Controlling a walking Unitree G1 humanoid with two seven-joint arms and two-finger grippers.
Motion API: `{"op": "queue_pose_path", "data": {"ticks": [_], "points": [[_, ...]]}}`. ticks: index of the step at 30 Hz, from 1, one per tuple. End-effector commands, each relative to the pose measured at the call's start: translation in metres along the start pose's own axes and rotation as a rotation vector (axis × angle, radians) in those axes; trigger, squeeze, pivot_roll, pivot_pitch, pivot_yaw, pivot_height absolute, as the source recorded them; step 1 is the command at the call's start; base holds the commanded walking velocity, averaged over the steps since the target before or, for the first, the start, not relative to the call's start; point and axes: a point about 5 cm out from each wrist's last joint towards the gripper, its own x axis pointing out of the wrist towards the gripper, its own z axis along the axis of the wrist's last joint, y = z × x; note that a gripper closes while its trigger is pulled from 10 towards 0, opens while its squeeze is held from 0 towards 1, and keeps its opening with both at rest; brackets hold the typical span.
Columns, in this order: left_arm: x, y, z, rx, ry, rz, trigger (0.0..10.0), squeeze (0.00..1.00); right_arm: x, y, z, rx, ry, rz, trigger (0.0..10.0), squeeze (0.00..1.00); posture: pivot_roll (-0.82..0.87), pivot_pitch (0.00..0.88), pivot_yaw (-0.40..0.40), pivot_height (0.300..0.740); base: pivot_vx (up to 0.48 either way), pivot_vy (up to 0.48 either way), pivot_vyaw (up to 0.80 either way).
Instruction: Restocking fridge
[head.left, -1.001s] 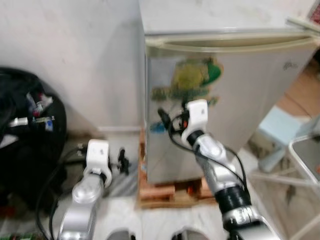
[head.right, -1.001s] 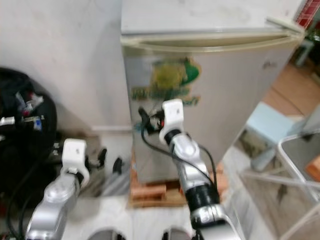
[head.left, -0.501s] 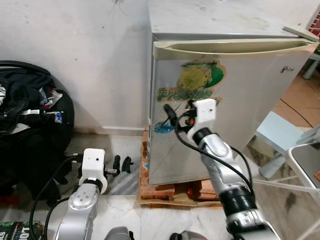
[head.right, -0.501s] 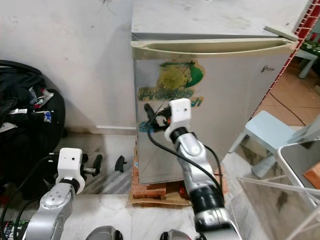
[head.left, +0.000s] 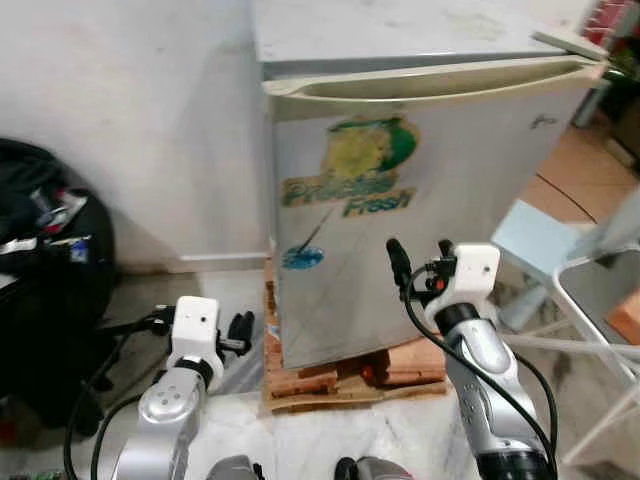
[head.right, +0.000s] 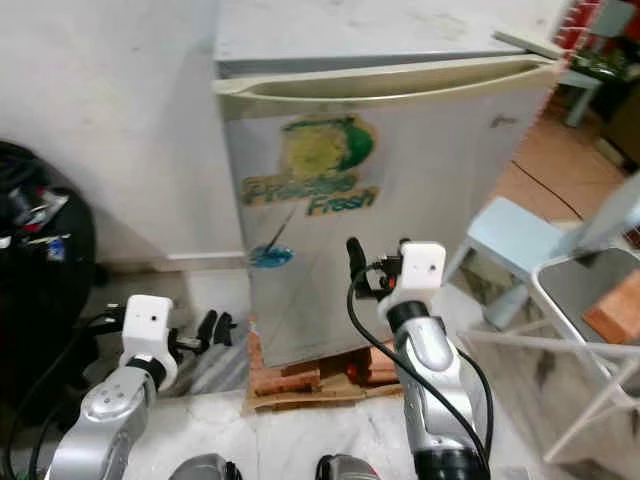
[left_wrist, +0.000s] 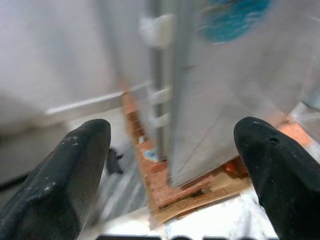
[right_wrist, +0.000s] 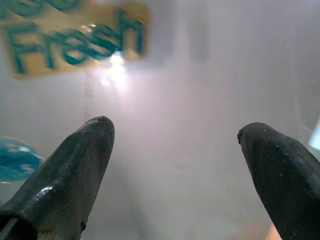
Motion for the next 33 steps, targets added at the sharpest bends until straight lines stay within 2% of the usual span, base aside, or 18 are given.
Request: {"op": "queue_pose_path", "data": {"ticks": [1, 4, 7, 18, 23, 27, 33], "points": [[0.001, -0.004, 0.009, 0.052, -0.032, -0.032, 10.0, 0.0, 0.003, 0.008, 0.012, -0.001, -0.036, 0.018, 10.0, 0.0, 0.11, 0.003, -0.002, 0.74, 0.0, 0.0, -0.63], [0.005, -0.006, 0.012, 0.074, -0.034, -0.045, 10.0, 0.0, 0.009, 0.012, 0.016, 0.002, -0.048, 0.026, 10.0, 0.0, 0.1, 0.002, 0.001, 0.74, 0.0, 0.0, -0.52], [0.007, -0.009, 0.014, 0.046, -0.023, -0.078, 10.0, 0.0, 0.015, 0.01, 0.022, 0.001, -0.056, 0.013, 10.0, 0.0, 0.1, 0.001, 0.0, 0.74, -0.31, 0.0, 0.0], [0.006, -0.015, 0.014, 0.06, -0.031, -0.14, 10.0, 0.0, 0.016, 0.009, 0.023, 0.005, -0.05, -0.013, 10.0, 0.0, 0.1, 0.002, 0.0, 0.74, -0.425, 0.0, 0.0], [0.007, -0.013, 0.017, 0.075, -0.059, -0.134, 10.0, 0.0, 0.018, 0.011, 0.022, 0.008, -0.046, -0.016, 10.0, 0.0, 0.11, 0.002, -0.002, 0.74, -0.316, 0.364, 0.0], [0.007, -0.007, 0.021, 0.103, -0.107, -0.105, 10.0, 0.0, 0.021, 0.012, 0.024, 0.009, -0.049, -0.019, 10.0, 0.0, 0.11, 0.002, -0.006, 0.74, 0.0, 0.48, -0.71], [0.009, -0.001, 0.021, 0.08, -0.104, -0.079, 10.0, 0.0, 0.025, 0.011, 0.027, 0.0, -0.061, -0.02, 10.0, 0.0, 0.11, 0.0, -0.009, 0.74, 0.0, 0.48, -0.78]]}}
